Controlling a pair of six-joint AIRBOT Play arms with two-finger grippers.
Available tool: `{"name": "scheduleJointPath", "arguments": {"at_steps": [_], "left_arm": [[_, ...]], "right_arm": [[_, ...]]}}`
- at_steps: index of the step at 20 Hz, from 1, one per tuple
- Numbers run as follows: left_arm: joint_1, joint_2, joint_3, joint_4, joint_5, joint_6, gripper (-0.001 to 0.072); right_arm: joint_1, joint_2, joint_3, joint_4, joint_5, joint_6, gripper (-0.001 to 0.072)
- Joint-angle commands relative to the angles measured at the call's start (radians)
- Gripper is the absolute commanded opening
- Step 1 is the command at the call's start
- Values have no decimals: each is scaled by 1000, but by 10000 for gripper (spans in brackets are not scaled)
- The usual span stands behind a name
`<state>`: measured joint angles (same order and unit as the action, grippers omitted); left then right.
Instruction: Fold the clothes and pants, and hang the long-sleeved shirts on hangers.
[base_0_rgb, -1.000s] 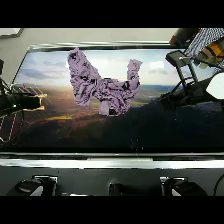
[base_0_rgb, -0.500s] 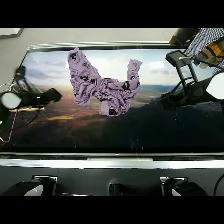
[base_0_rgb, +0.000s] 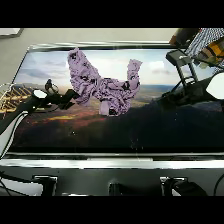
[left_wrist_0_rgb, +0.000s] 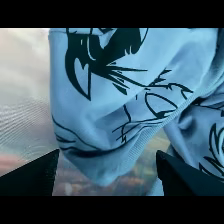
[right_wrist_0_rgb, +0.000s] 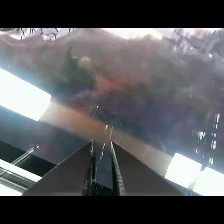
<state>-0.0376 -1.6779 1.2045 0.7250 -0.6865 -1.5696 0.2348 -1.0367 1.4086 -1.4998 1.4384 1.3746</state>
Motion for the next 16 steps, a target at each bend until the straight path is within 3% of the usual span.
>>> {"name": "scheduleJointPath", "arguments": {"at_steps": [1,3,4,5,6,7,8,9,11,12,13,14,16], "left_arm": [[-22,-65,37,-50,7,14,714],[-33,-81,37,-55,7,-1,708],[-35,-88,37,-55,5,-25,512],[-35,-90,37,-56,3,-27,186],[-34,-90,38,-56,4,-27,27],[-32,-88,38,-56,3,-27,27],[-30,-84,38,-56,2,-27,27],[-27,-81,39,-56,-2,-27,27],[-22,-77,40,-55,-5,-27,26],[-19,-77,41,-56,-12,-27,26],[-15,-76,41,-55,-16,-26,26],[-12,-76,41,-55,-20,-26,26],[-7,-76,41,-55,-20,-26,27]], "right_arm": [[1,1,0,17,-21,2,149],[1,1,0,29,-27,4,158],[1,0,0,39,-27,21,170],[1,1,0,41,-22,65,203],[1,-2,-5,31,-30,134,203],[-2,-9,-19,21,-39,240,263],[-2,-18,-42,14,-43,299,509],[-2,-27,-82,-20,-61,366,624],[-25,-31,-212,-55,-203,498,670],[-64,-36,-296,-2,-311,600,672],[-104,-49,-373,120,-422,636,671],[-143,-77,-446,317,-537,565,669],[-163,-178,-515,660,-660,292,671]]}}
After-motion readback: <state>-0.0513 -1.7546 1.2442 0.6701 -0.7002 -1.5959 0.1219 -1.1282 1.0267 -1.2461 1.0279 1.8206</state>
